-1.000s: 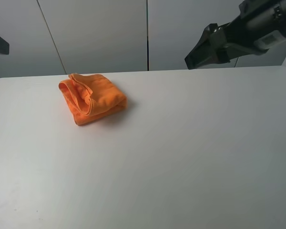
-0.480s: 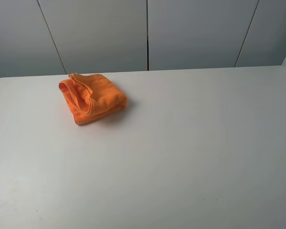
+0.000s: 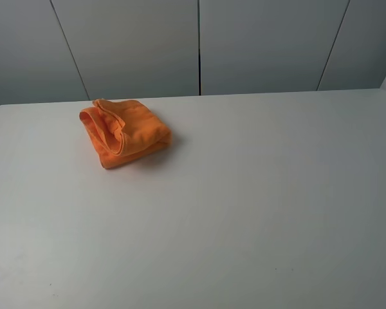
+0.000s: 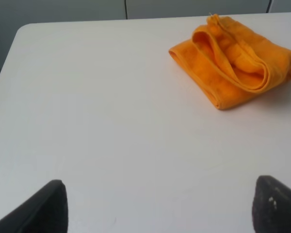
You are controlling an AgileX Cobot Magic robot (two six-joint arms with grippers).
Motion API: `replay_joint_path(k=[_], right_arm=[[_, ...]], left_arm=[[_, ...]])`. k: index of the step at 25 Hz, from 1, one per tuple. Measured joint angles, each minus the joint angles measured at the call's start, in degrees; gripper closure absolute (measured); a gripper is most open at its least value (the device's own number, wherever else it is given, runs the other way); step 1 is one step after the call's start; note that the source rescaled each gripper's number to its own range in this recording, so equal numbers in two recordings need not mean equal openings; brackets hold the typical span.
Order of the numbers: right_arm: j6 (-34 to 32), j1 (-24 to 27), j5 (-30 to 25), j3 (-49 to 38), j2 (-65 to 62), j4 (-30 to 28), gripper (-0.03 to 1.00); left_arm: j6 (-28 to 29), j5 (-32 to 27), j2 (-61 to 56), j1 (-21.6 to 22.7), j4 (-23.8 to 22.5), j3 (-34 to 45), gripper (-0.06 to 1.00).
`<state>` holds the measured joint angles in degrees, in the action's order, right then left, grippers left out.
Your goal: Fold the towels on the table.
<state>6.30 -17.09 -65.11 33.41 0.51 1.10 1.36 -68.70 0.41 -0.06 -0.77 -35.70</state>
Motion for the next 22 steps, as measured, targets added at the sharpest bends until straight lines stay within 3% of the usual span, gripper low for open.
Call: replay_joint_path(k=[4, 8, 16, 22], right_arm=[[-1.8, 0.0, -1.7, -2.2, -0.3, -0.1, -0.03], [-2.2, 0.0, 0.3, -3.3, -0.3, -0.1, -0.03], [-2.3, 0.0, 2.0, -4.0, -0.6, -0.1, -0.03], [-2.4, 0.0, 2.0, -4.0, -0.6, -0.1, -0.03]], left_arm=[[0.0, -1.0, 0.0, 0.0, -1.6, 0.6, -0.04], [-0.1, -1.1, -0.3, 0.0, -5.6, 3.3, -0.04], [-0.2, 5.2, -0.4, 0.0, -4.4, 5.9, -0.04], [0.0, 6.2, -0.4, 0.0, -4.3, 6.4, -0.04]])
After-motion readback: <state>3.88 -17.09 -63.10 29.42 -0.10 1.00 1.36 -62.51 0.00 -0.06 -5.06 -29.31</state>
